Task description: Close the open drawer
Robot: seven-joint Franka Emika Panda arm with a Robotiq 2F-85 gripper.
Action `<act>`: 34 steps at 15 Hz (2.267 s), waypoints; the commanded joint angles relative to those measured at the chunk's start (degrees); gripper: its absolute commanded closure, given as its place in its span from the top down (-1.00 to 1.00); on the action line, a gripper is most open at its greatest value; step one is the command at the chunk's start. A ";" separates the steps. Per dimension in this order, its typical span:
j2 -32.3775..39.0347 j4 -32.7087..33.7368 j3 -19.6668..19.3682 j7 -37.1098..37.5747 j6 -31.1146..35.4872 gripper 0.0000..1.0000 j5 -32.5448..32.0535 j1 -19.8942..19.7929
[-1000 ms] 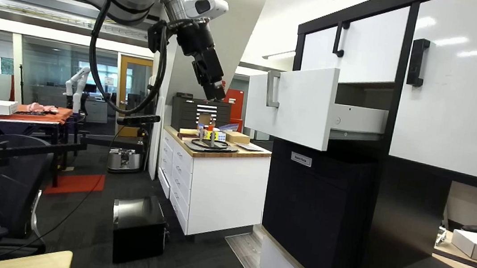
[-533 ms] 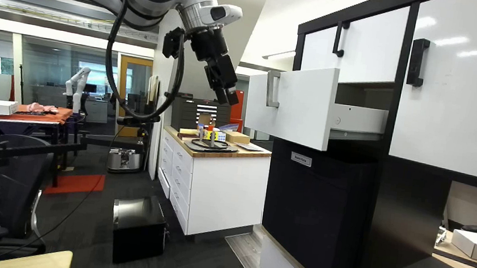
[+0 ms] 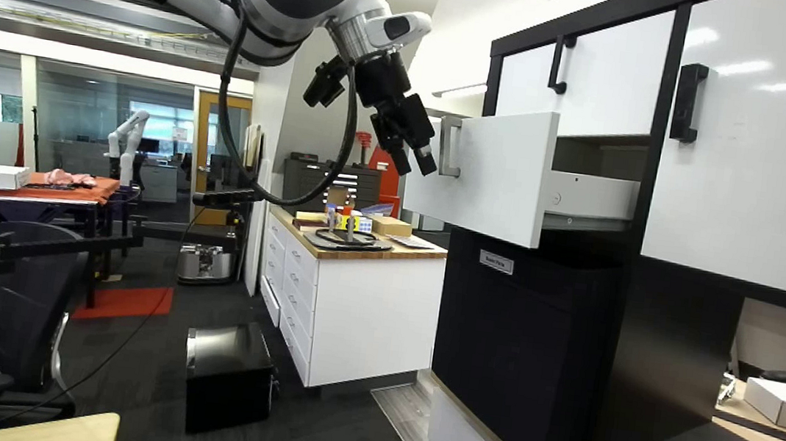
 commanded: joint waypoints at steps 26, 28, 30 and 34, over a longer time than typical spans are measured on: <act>11.92 8.65 -0.58 -3.39 8.58 -0.86 -6.07 -1.07; 14.81 11.52 -0.99 -3.55 8.89 -0.86 -7.13 -0.75; 17.57 14.47 -1.58 -3.78 9.40 -0.86 -7.18 -0.32; 23.07 20.44 -2.83 -4.58 10.06 -0.86 -6.21 0.31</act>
